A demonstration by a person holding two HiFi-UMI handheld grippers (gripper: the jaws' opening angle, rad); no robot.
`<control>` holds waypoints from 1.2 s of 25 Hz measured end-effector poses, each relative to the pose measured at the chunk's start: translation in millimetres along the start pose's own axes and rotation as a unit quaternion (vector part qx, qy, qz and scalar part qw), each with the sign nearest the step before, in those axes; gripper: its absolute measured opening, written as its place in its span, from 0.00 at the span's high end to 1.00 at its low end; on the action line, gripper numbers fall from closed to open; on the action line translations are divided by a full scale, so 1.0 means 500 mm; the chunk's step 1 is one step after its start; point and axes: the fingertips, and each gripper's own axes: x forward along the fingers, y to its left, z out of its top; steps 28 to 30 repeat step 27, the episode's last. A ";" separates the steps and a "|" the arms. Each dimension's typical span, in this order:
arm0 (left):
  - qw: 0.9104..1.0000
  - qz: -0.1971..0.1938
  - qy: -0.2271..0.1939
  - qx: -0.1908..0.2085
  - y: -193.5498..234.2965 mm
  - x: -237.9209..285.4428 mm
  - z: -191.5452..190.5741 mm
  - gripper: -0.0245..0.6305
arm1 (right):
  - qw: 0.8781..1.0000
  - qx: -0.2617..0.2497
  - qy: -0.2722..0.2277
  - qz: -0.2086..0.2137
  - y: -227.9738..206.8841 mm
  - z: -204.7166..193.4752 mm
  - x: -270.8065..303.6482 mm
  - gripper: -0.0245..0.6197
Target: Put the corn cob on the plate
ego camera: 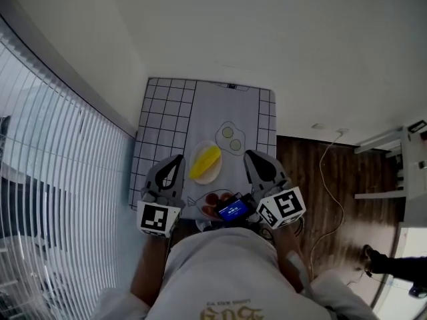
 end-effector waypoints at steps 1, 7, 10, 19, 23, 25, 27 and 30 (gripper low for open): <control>1.000 -0.002 -0.001 0.005 -0.002 -0.001 0.001 0.95 | 1.000 -0.013 0.005 -0.007 0.001 -0.006 0.000 0.95; 1.000 0.004 0.000 0.014 0.002 -0.005 -0.005 0.95 | 1.000 -0.023 0.009 -0.009 -0.002 -0.006 0.004 0.95; 1.000 0.010 0.004 -0.001 0.008 -0.006 -0.007 0.95 | 1.000 -0.019 0.007 -0.004 -0.005 0.003 0.005 0.95; 1.000 0.014 0.014 -0.012 0.014 0.000 -0.022 0.95 | 1.000 -0.018 0.010 -0.008 -0.021 -0.002 0.000 0.95; 1.000 0.014 0.013 -0.008 0.013 0.004 -0.021 0.95 | 1.000 -0.014 0.004 -0.009 -0.024 0.000 -0.001 0.95; 1.000 0.014 0.016 -0.009 0.013 0.004 -0.025 0.95 | 1.000 -0.015 0.000 -0.008 -0.022 0.001 -0.002 0.95; 1.000 0.014 0.018 -0.009 0.013 0.004 -0.031 0.95 | 1.000 -0.016 -0.002 -0.008 -0.021 -0.001 -0.002 0.95; 1.000 0.014 0.018 -0.009 0.013 0.004 -0.031 0.95 | 1.000 -0.016 -0.002 -0.008 -0.021 -0.001 -0.002 0.95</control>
